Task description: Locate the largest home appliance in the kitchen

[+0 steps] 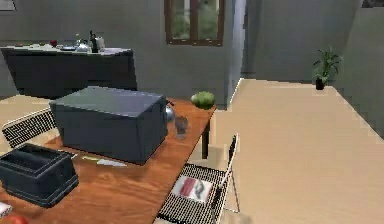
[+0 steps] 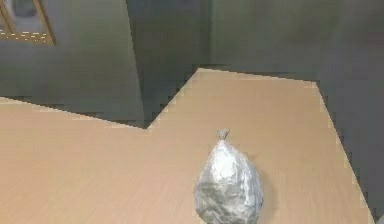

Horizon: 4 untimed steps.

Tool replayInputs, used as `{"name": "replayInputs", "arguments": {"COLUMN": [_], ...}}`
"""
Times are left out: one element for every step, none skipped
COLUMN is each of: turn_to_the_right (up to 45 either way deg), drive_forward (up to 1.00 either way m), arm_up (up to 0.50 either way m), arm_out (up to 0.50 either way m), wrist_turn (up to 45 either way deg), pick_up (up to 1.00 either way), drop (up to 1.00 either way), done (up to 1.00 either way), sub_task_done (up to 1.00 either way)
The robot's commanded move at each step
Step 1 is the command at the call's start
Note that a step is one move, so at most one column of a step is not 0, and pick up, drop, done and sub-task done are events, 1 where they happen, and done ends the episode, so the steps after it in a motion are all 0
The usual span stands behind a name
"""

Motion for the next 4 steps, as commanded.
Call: {"name": "replayInputs", "arguments": {"turn_to_the_right": [-45.0, -45.0, -45.0, -6.0], "drive_forward": [0.0, 0.0, 0.0, 0.0], "arm_up": [0.0, 0.0, 0.0, 0.0], "arm_out": [0.0, 0.0, 0.0, 0.0], "wrist_turn": [0.0, 0.0, 0.0, 0.0], "pick_up": [0.0, 0.0, 0.0, 0.0], "drop": [0.0, 0.0, 0.0, 0.0], "done": [0.0, 0.0, 0.0, 0.0], "sub_task_done": [0.0, 0.0, 0.0, 0.0]}}
